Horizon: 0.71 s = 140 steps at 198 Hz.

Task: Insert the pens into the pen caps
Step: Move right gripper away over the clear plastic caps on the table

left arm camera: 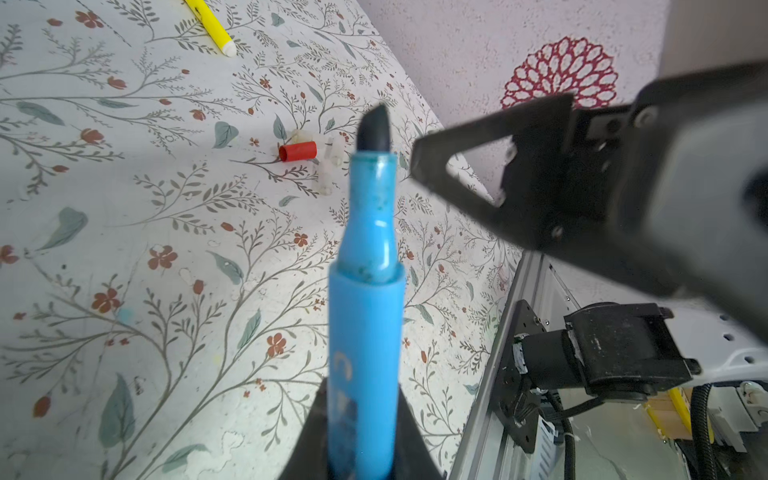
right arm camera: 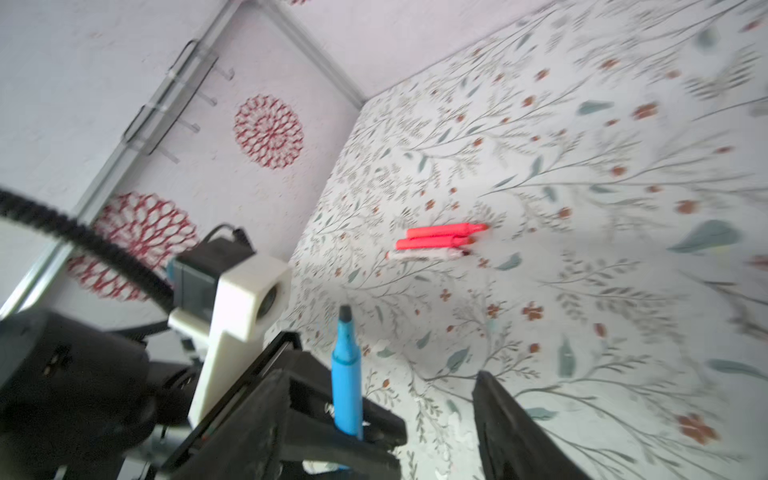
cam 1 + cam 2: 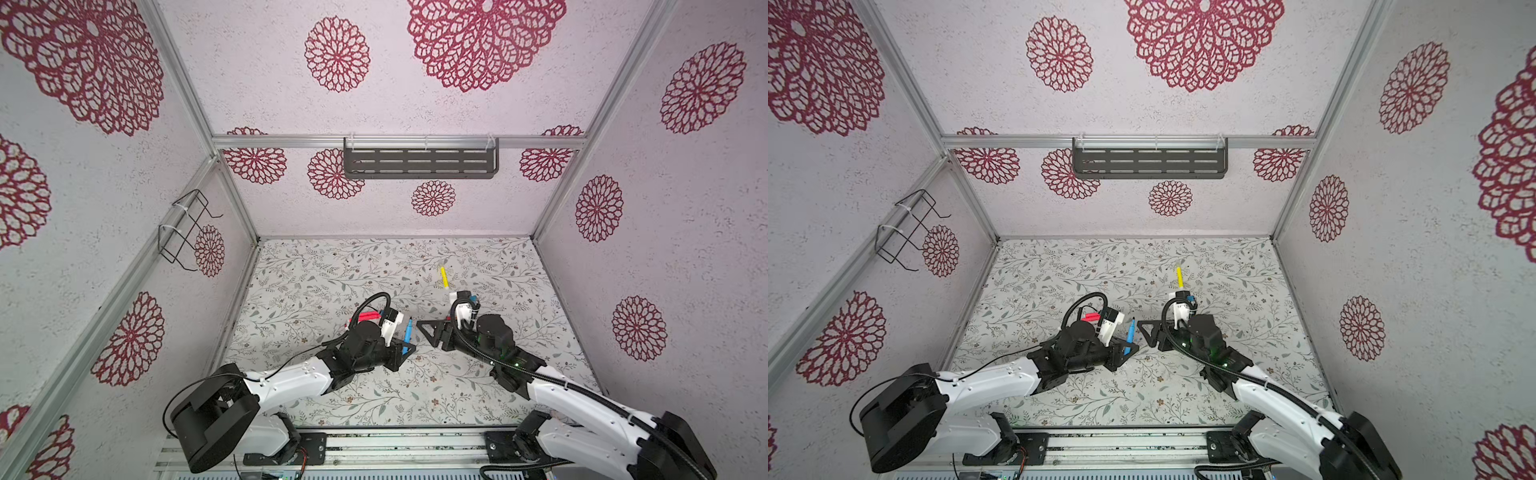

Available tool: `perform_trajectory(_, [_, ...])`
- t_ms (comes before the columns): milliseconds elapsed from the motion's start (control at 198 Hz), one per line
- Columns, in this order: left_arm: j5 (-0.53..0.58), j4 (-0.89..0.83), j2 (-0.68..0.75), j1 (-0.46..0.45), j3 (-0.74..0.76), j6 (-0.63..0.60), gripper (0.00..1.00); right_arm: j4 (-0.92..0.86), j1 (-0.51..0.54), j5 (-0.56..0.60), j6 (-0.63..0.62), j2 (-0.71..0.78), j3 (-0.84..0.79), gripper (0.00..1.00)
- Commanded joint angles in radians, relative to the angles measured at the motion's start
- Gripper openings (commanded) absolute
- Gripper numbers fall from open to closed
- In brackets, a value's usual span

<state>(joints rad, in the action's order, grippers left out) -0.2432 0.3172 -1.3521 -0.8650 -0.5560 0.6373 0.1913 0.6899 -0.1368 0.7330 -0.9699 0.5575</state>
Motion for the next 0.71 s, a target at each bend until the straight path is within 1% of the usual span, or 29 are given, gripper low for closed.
perform_trajectory(0, [0.010, -0.002, 0.019, 0.004, 0.011, -0.008, 0.00, -0.373, -0.062, 0.221, -0.038, 0.004, 0.114, 0.71])
perform_trajectory(91, [0.021, -0.024, 0.027, 0.004, 0.009, -0.013, 0.00, -0.555, -0.150, 0.244, -0.003, -0.075, 0.188, 0.66])
perform_trajectory(167, [0.031, -0.041, 0.039, 0.002, 0.008, -0.020, 0.00, -0.612, -0.191, 0.240, -0.018, -0.139, 0.221, 0.64])
perform_trajectory(379, [0.060, -0.086, 0.071, -0.009, 0.015, -0.033, 0.00, -0.590, -0.230, 0.212, -0.063, -0.261, 0.247, 0.63])
perform_trajectory(703, [0.085, -0.100, 0.112, -0.029, 0.042, -0.033, 0.00, -0.565, -0.239, 0.272, -0.081, -0.425, 0.287, 0.47])
